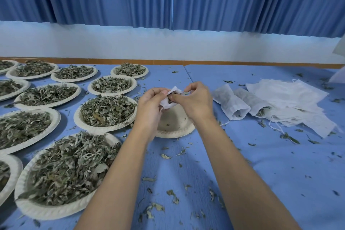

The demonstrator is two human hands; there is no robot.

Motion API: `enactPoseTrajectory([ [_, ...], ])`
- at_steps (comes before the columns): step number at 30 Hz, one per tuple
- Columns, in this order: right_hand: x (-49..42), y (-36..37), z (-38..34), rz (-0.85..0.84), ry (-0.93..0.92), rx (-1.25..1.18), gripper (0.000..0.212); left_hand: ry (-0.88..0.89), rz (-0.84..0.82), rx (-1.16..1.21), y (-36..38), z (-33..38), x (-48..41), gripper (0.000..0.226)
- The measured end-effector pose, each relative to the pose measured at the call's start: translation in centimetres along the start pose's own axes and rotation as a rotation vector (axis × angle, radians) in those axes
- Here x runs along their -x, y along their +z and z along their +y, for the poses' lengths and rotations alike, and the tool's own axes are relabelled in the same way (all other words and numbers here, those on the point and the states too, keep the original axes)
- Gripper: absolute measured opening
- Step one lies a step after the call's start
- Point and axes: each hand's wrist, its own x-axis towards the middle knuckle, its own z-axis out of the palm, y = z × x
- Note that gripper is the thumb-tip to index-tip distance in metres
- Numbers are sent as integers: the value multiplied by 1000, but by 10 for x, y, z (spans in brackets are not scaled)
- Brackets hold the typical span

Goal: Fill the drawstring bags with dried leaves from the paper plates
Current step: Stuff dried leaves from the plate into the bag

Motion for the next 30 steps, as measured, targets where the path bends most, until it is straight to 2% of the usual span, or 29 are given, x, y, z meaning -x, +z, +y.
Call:
enactPoseTrajectory([
  [2,-2,-2,2,-91,23,-37,39,-19,-39,31,-2,1,0,20],
  [5,-2,-3,4,-192,38,17,22,-57,-98,-21,-4,3,0,21],
  [10,-4,6,10,-81,-108,179,15,-109,-169,-21,-4,2,1,19],
  [14,-4,15,15,19,-180,261,24,-142,-185,-16,-4,1,2,16],
  [18,-6,16,24,8,-139,303,17,-173,-181,-57,-2,-2,4,16],
  [20,-6,13,27,-17,-73,293,16,-125,-146,-150,-2,-4,4,12],
  [22,-6,9,27,-72,10,207,21,-32,-85,-366,-1,-6,3,17],
  [25,-6,3,18,-188,176,-47,18,79,34,-632,1,-11,5,28],
  [27,-5,-3,13,-343,259,-205,19,137,98,-702,-1,-14,6,25],
  [30,-2,-10,9,-510,253,-330,18,204,169,-725,-6,-14,5,23],
])
